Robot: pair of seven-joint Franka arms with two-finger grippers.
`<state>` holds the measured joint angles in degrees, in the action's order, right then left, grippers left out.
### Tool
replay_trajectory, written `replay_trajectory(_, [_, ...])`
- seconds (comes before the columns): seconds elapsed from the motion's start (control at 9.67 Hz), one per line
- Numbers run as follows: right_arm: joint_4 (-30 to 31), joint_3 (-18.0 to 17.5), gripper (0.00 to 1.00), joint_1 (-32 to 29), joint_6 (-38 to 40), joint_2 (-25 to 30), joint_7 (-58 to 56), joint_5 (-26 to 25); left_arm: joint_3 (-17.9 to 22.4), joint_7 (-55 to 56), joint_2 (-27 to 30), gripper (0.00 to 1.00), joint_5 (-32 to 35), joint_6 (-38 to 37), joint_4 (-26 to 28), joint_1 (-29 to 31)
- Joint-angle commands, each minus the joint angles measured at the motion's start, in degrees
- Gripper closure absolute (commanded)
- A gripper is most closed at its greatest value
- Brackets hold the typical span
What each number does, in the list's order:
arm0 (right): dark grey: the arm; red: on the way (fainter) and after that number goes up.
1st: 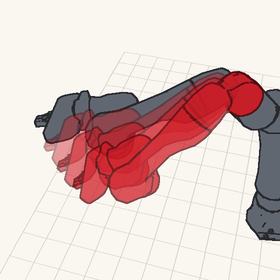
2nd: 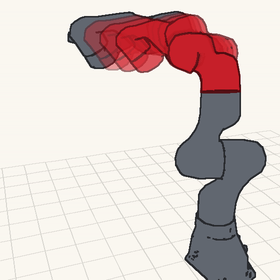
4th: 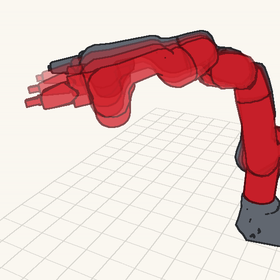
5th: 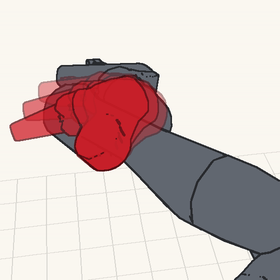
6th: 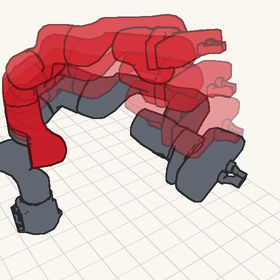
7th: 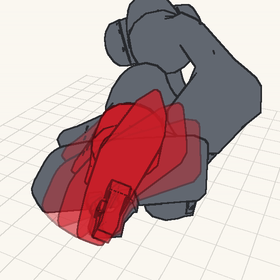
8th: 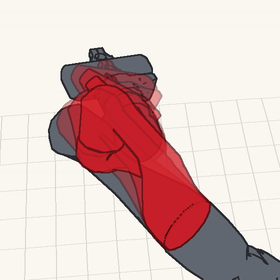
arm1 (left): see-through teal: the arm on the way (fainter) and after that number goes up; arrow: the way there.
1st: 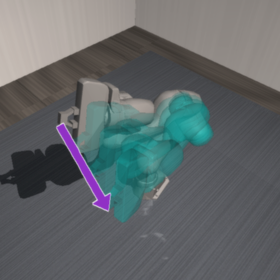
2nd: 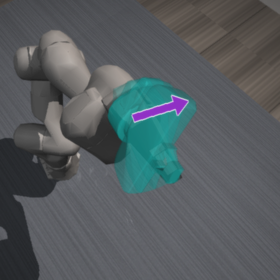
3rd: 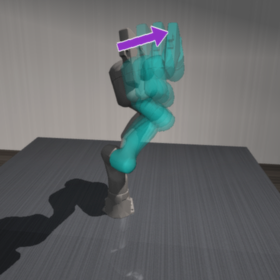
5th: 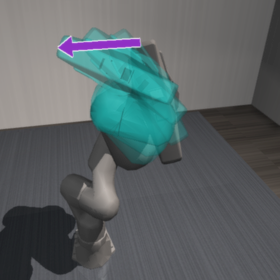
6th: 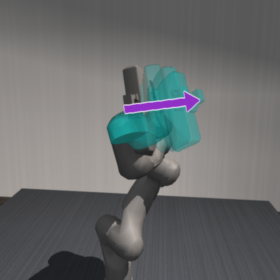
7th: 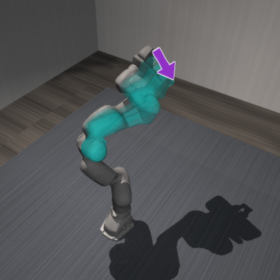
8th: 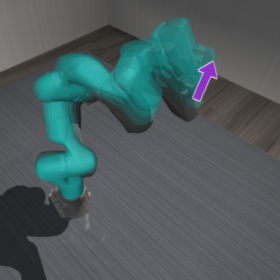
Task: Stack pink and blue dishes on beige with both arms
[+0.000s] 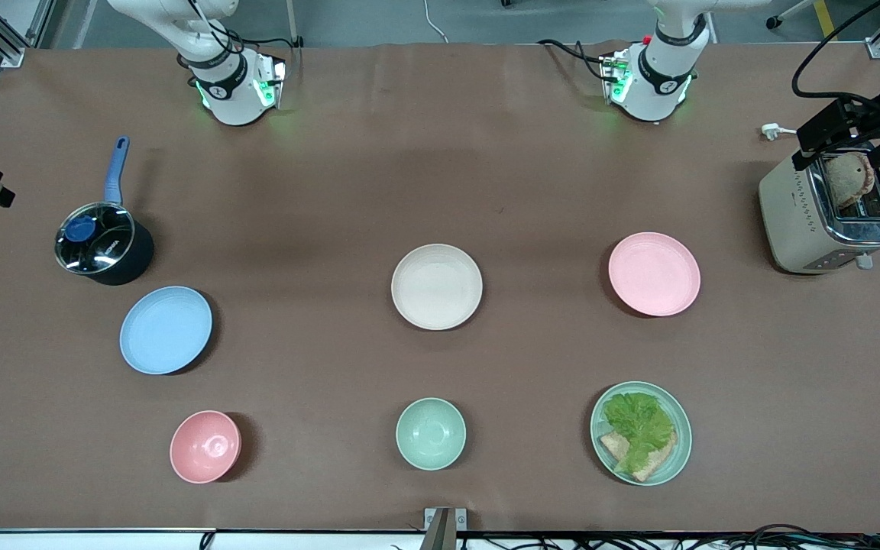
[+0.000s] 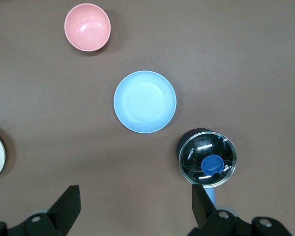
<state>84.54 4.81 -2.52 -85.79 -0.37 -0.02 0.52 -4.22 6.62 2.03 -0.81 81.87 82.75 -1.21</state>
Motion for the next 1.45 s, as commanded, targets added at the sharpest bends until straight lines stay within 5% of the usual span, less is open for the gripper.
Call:
replay_trajectory(0.0, [0.37,-0.24,0.0,-0.03,0.19,0.46,-0.33,-0.96,-0.35,-0.47,-0.18,0.0,0.9,-0.83,1.01,0.24])
replay_trajectory(0.52, [0.28,-0.16,0.0,-0.46,-0.07,-0.85,-1.03,-1.05,3.94,-0.99,-2.46,0.0,-1.89,1.87,3.11,0.42])
replay_trajectory(0.83, [0.45,0.46,0.0,-2.31,-2.08,-6.29,-6.45,0.52,7.37,-5.81,-2.99,0.0,-4.89,14.32,15.64,1.38])
replay_trajectory(1.34, [1.16,7.31,0.0,-3.98,-25.24,-29.73,-32.69,14.12,10.02,-20.45,-7.63,0.06,-11.31,46.39,42.28,2.27])
